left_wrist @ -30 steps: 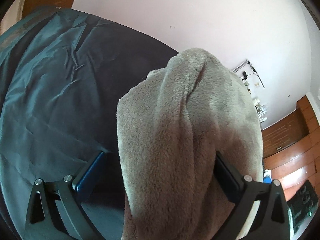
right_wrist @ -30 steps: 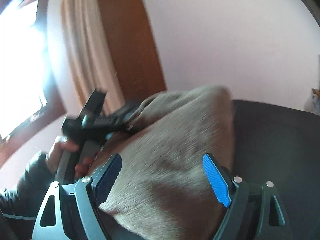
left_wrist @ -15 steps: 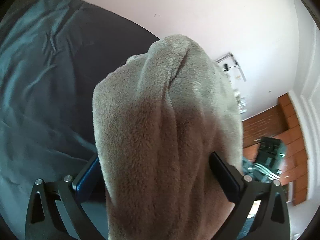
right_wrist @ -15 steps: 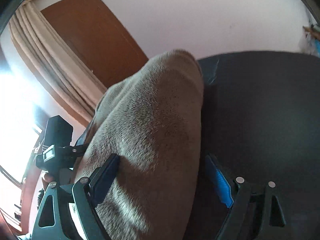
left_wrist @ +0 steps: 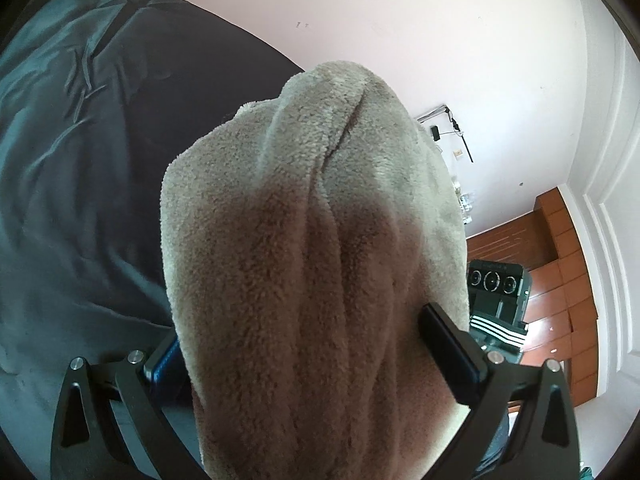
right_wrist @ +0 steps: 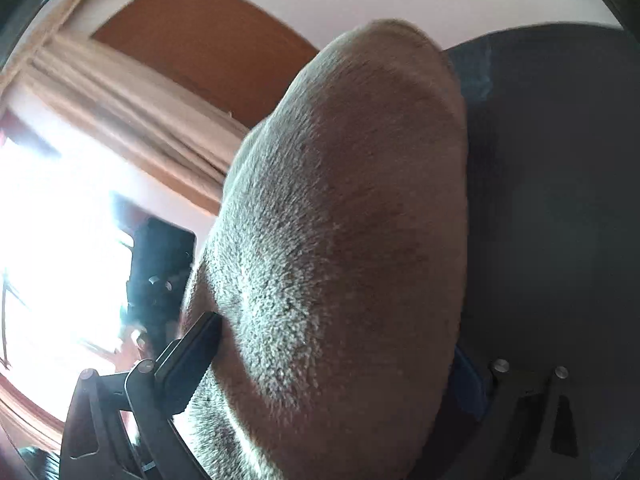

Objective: Fold clothes

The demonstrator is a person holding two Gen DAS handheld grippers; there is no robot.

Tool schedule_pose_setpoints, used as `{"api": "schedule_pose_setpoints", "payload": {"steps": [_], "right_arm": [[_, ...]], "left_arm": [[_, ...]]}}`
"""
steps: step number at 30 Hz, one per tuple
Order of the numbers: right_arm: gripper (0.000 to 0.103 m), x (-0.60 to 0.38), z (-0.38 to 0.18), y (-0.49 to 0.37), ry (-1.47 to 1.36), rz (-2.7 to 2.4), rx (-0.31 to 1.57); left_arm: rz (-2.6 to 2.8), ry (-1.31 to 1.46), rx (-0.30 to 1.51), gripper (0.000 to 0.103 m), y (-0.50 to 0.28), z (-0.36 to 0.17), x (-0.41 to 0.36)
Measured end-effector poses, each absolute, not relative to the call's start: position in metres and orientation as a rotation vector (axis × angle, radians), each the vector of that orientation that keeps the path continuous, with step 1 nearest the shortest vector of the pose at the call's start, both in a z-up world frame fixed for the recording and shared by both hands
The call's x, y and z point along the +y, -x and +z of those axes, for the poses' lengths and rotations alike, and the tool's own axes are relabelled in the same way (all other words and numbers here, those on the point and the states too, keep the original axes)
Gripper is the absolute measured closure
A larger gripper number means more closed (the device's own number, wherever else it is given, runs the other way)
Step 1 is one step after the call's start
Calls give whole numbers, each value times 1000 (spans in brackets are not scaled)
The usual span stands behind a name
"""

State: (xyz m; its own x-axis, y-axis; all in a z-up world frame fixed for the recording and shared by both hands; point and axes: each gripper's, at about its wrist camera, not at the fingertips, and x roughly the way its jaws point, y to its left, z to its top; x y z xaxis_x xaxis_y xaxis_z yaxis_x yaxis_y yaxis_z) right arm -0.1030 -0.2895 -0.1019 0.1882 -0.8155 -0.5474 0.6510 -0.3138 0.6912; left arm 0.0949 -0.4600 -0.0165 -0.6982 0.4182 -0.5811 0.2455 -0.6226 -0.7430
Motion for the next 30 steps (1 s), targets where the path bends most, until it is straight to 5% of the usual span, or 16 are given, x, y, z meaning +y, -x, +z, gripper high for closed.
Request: {"api": "schedule_pose_setpoints", "payload": {"steps": [5,10,13,19,30], "right_arm": [[7,-293,-101,102,-1184,-1493,-152],[35,-289,-93,93,-1120,-1555,-125],[41,-287,-84,84,-1075,-1610,-97],[46,-278,-69,70,-1003,-1679,-83],[46,-193,-24,60,-893,-1808,-96]], "left_arm": [[2494,1173,-1305,1,-107,-32,-455],[2474,1195,-1347,33,-106,-37,-455],[2470,1191,-1356,40,-107,-37,-456],[2492,1149,-1327,53,-105,-27,-453],[2510,1181,-1093,54,-81,10,-381]]}}
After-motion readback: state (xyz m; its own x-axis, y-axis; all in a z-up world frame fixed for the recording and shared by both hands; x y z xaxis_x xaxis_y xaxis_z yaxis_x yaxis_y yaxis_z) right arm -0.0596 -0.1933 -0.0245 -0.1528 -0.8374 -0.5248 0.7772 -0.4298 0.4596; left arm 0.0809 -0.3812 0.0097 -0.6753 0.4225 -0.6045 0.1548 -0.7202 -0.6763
